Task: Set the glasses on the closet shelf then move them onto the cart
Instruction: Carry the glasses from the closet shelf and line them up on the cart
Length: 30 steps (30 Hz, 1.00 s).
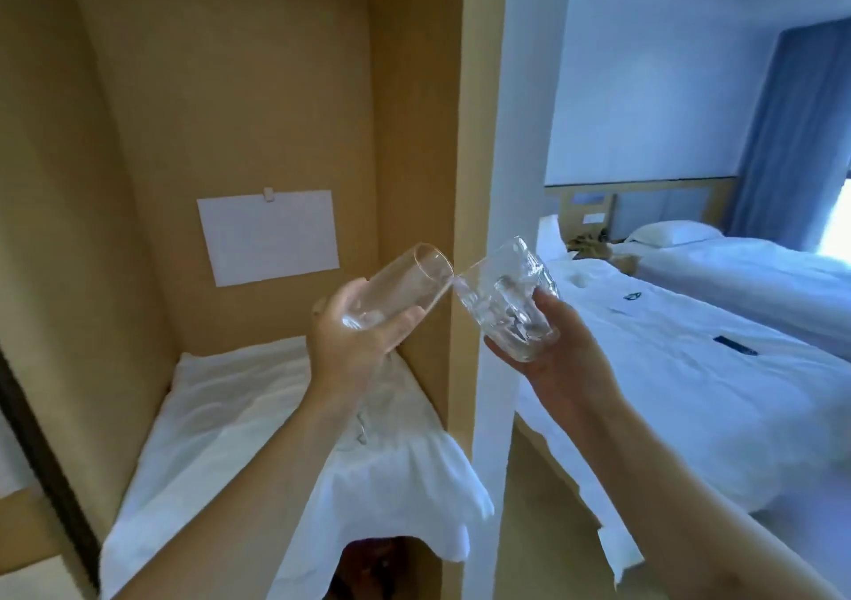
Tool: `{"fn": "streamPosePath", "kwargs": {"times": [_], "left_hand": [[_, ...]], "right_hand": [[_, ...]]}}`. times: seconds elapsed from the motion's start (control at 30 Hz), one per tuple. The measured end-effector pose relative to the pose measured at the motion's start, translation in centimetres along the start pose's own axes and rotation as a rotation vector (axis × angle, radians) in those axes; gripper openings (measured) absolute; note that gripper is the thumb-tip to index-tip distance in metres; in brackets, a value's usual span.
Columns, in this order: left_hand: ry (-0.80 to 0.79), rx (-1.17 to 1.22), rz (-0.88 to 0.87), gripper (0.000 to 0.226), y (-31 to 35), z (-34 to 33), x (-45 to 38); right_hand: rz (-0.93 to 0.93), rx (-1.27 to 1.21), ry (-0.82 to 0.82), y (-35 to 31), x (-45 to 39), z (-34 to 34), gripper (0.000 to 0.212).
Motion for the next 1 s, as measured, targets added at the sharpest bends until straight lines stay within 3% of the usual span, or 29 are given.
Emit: {"fn": "streamPosePath", "kwargs": {"times": [0.2, 0.4, 0.47, 0.53, 0.57, 0.67, 0.73, 0.87, 0.93, 1.0], "left_hand": [[-0.142, 0.334, 0.080, 0.073, 2.9, -8.8, 5.5], [-0.255, 0.416, 0.292, 0.083, 2.4, -18.3, 9.5], [-0.336, 0.450, 0.363, 0.086, 2.0, -21.4, 10.5], [-0.443, 0.497, 0.432, 0.093, 2.1, -25.0, 11.8], [-0.503, 0.509, 0.456, 0.097, 2.1, -27.0, 12.4], [-0.650, 0.509, 0.465, 0.112, 1.9, -31.5, 13.6], [-0.736, 0.476, 0.440, 0.109, 1.4, -34.2, 14.1], [-0.880, 0.502, 0.427, 0.094, 0.8, -38.6, 14.8], [-0.952, 0.517, 0.432, 0.093, 0.5, -40.8, 14.9], [-1.007, 0.523, 0.436, 0.094, 0.4, -42.6, 14.9]], "right_hand": [[0.033, -0.110, 0.223, -5.3, 5.8, 7.6, 0.061], [0.112, -0.153, 0.281, -9.8, 10.9, 14.8, 0.049], [0.124, -0.199, 0.241, -10.6, 12.0, 16.2, 0.062], [0.155, -0.220, 0.251, -11.3, 13.0, 18.4, 0.090], [0.168, -0.210, 0.255, -11.6, 13.5, 19.4, 0.090], [0.168, -0.150, 0.306, -11.7, 14.3, 22.5, 0.054], [0.176, -0.117, 0.348, -11.8, 14.5, 24.3, 0.064], [0.200, 0.032, 0.519, -11.9, 15.1, 27.4, 0.110], [0.238, 0.051, 0.586, -12.2, 15.2, 28.9, 0.103], [0.292, 0.042, 0.608, -12.3, 15.2, 30.0, 0.084]]}}
Point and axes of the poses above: each hand's wrist, its own x-axis away from the middle knuckle, its own z-axis out of the back of the hand, y = z × x, the point moved 8 cm from there along -x, towards the middle knuckle, and after that the axes turned 8 degrees about x, right-handed, at the moved point
